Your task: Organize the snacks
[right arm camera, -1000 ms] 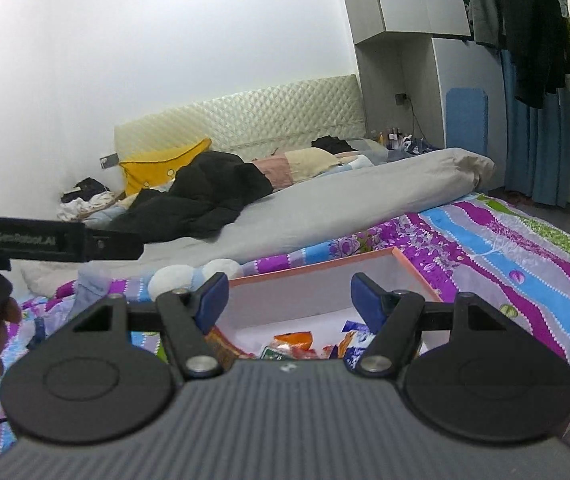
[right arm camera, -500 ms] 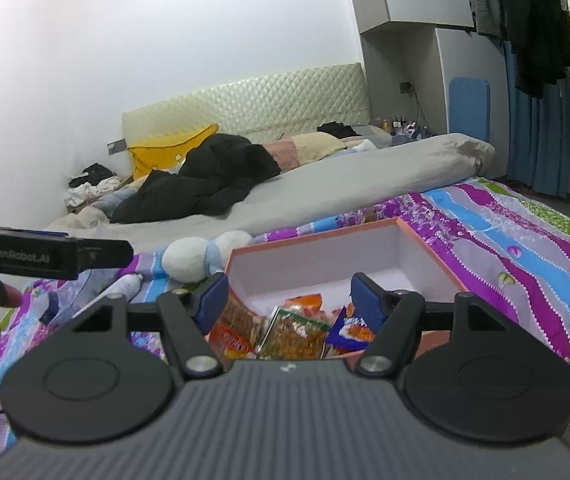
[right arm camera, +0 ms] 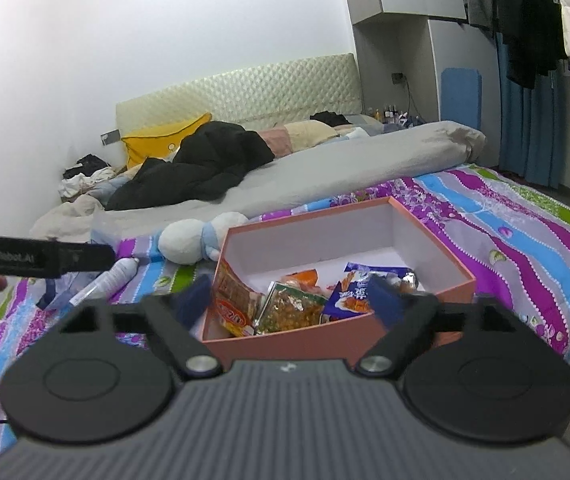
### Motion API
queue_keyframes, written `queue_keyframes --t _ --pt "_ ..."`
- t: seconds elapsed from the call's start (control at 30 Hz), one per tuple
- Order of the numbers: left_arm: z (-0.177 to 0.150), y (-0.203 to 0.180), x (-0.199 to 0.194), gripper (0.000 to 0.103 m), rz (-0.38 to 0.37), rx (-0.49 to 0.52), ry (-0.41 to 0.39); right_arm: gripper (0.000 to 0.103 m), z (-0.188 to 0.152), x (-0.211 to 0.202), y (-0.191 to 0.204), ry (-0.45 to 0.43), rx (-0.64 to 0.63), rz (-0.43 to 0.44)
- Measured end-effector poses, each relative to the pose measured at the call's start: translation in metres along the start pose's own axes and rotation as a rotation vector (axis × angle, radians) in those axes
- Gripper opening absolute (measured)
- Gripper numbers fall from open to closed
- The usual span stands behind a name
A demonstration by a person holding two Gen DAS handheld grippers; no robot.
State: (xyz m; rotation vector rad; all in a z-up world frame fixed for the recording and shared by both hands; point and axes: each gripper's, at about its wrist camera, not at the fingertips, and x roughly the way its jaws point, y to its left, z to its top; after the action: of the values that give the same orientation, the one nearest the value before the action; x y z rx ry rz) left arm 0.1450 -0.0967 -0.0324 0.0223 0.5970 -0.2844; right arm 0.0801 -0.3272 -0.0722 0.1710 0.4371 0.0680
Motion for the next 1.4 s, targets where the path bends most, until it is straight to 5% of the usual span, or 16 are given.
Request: queue_keyframes --t 1.4 --pt "0.0017 0.0065 -0.0023 0.103 0.001 -0.062 0.002 0.103 -0.001 0.0034 0.0071 -0.007 0.0 0.006"
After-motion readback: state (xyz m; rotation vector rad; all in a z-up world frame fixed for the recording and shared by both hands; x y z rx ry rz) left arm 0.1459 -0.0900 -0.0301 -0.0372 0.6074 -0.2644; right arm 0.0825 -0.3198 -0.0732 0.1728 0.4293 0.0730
